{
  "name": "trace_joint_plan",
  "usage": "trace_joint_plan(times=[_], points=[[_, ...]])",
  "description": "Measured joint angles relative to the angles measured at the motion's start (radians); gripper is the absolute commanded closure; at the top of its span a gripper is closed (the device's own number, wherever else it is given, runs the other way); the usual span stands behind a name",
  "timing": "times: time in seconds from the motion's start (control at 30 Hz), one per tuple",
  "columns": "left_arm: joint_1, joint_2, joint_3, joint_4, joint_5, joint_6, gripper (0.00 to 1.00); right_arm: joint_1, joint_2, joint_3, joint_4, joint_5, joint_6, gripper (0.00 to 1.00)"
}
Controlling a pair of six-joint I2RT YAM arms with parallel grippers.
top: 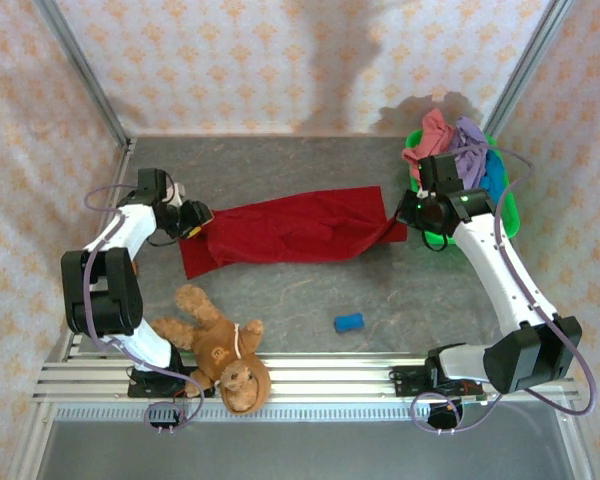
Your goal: Fold and stack the t-shirts
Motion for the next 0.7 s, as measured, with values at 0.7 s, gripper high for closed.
trace_joint_plan(times=[0.7], points=[[0.001, 0.081, 0.017, 0.062, 0.132, -0.002, 0.59, 0.000, 0.011, 0.017, -0.003, 0.000, 0.000, 1.00]])
